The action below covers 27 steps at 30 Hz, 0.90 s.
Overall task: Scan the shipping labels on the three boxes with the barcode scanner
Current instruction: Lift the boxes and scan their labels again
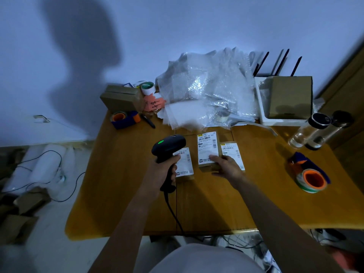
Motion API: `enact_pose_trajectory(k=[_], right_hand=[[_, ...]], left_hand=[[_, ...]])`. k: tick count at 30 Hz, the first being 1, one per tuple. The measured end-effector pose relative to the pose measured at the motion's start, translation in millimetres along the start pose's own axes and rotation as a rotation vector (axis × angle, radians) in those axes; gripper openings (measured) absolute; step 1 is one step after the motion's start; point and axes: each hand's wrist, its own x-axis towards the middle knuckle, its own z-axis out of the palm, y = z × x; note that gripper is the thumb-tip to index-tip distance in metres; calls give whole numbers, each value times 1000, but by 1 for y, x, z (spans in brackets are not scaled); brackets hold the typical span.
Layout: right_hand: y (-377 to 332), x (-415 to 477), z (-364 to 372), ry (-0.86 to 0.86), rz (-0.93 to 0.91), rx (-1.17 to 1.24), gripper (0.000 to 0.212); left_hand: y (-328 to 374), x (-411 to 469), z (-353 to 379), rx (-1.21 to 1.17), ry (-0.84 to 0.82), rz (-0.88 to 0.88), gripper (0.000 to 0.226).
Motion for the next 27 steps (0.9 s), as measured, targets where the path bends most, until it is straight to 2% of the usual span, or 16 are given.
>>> enact_pose_trajectory(k=[4,8,12,18,21,27], right_hand=[[10,2,5,9,26,14,51],[21,4,11,33,80,111,53],[26,3,16,25,135,308,29],[31,1,26,11,201,408,7],[38,4,27,23,227,450,9],[52,16,27,52,232,430,38]], left_hand=[[-4,1,-5,10,-4,-4,22],[-8,-1,-10,13,10,-13,28],[-11,0,-17,27,45,-13,26],[-17,-1,-22,17,61,-36,24],[-19,-2,-24,23,58,-40,19],[-24,-2,-28,26,70,-60,18]])
